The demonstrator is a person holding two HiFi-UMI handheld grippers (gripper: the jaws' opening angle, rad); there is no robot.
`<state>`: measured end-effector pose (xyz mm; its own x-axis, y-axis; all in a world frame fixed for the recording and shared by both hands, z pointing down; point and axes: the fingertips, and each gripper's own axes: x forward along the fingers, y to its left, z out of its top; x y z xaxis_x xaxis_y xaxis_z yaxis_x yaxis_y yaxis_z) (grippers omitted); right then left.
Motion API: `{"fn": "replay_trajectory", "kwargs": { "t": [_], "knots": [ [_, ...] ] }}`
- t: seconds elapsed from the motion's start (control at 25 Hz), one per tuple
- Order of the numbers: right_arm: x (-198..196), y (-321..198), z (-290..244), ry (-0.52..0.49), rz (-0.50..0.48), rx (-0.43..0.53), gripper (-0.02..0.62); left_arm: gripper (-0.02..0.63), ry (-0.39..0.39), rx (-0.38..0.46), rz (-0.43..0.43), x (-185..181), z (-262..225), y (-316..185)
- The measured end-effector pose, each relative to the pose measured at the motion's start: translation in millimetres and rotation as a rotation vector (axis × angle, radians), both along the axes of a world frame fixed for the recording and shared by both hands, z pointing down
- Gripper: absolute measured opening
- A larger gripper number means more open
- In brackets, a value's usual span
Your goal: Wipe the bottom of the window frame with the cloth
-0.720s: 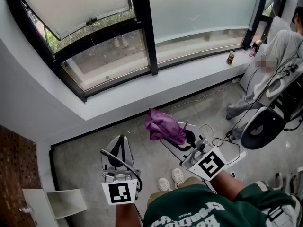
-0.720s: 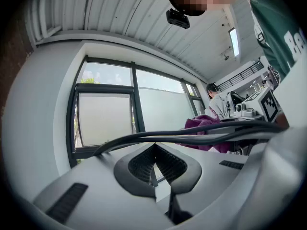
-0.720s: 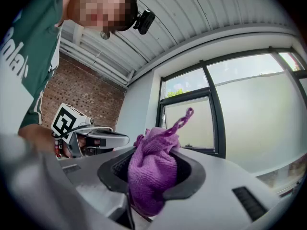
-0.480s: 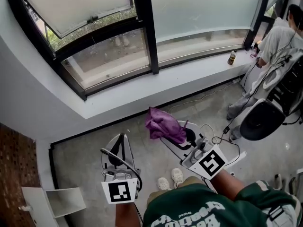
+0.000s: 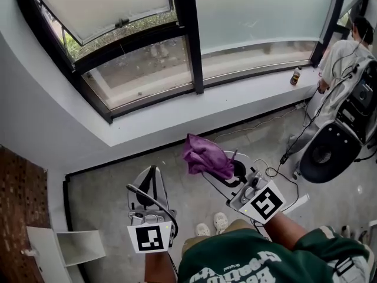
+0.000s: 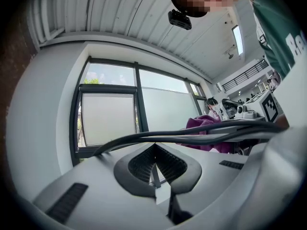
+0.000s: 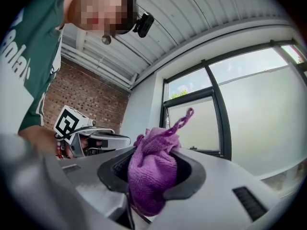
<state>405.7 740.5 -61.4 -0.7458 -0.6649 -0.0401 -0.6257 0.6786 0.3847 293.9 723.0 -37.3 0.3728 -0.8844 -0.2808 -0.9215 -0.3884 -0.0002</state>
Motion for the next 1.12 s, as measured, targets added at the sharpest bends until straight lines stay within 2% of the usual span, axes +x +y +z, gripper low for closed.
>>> {"fn": "replay_trajectory", "kwargs": {
  "t": [0.76,1.12],
  "knots": [
    [17,-36,-3,0.009,-0.057,-0.013,0.149,0.005,0.01,-0.004,-0.08,13,-11,-30],
    [17,-74,3,0.008,-0.071,-0.018,0.15,0.005,-0.014,-0.018,-0.073,13,-5,-65]
  ]
}}
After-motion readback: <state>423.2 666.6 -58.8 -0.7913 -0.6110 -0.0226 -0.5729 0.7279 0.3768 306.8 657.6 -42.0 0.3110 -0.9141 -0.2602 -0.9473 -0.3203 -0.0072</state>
